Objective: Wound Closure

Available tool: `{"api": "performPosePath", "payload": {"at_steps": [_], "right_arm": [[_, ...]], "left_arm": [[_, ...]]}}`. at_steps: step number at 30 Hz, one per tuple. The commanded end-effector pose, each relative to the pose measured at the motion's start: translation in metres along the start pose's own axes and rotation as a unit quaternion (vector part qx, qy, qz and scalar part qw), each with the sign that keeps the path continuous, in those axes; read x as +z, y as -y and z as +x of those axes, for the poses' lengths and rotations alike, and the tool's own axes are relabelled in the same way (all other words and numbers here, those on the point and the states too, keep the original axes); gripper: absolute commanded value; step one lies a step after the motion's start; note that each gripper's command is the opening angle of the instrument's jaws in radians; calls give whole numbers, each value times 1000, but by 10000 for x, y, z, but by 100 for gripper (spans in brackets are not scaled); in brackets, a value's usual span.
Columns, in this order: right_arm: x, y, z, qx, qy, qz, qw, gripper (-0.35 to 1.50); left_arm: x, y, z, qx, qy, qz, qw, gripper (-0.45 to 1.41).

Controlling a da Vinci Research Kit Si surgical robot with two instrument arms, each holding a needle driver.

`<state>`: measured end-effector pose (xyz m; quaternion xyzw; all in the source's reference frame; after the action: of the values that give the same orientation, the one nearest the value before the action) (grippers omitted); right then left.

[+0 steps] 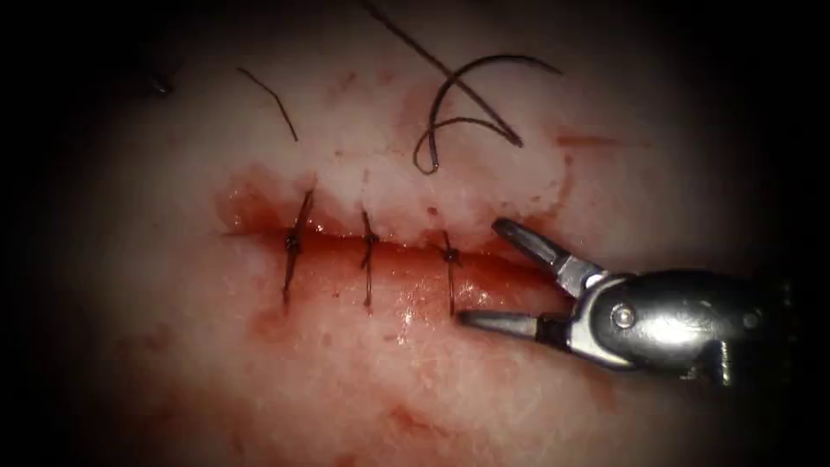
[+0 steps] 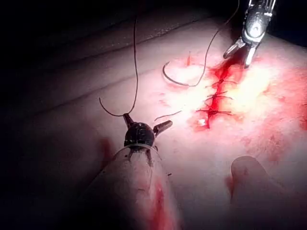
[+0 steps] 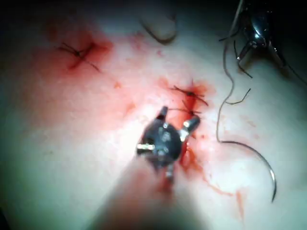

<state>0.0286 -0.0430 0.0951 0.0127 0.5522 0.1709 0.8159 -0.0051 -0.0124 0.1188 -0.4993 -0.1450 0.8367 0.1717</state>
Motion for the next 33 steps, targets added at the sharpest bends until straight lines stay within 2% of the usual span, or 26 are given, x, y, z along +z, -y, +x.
{"api": "performPosePath", "payload": {"at_steps": [1,6,9,11,15,18,20,24,28,31,32,33], "right_arm": [[2,1,-1,0,2,3,1000,148],[-29,-16,-1,2,15,4,1000,148],[-61,-34,1,6,21,-4,1000,148],[-74,-38,-1,9,24,-10,1000,148],[-82,-41,-4,12,26,-8,1000,148],[-82,-41,-5,11,26,-9,1000,148],[-81,-40,-5,11,26,-9,1000,148],[-80,-40,-5,11,26,-9,1000,148],[-77,-40,-7,10,26,-11,1000,148],[-73,-38,-10,9,26,-12,1000,148],[-72,-37,-10,9,26,-13,1000,148],[-72,-37,-10,9,26,-13,1000,148]], "left_arm": [[7,1,-2,2,-2,-3,1000,118],[35,-50,37,8,-27,-29,999,113],[75,-80,61,32,-40,-28,998,108],[94,-86,69,42,-49,-28,998,106],[106,-80,68,50,-45,-7,998,105],[110,-62,57,81,-33,31,996,93],[114,-47,47,107,-17,35,994,81],[128,-31,35,142,7,35,989,81],[158,-15,22,198,33,39,979,79],[175,-14,14,254,42,36,966,79],[182,-18,6,295,56,28,953,69],[184,-20,3,313,63,24,947,68]]}}
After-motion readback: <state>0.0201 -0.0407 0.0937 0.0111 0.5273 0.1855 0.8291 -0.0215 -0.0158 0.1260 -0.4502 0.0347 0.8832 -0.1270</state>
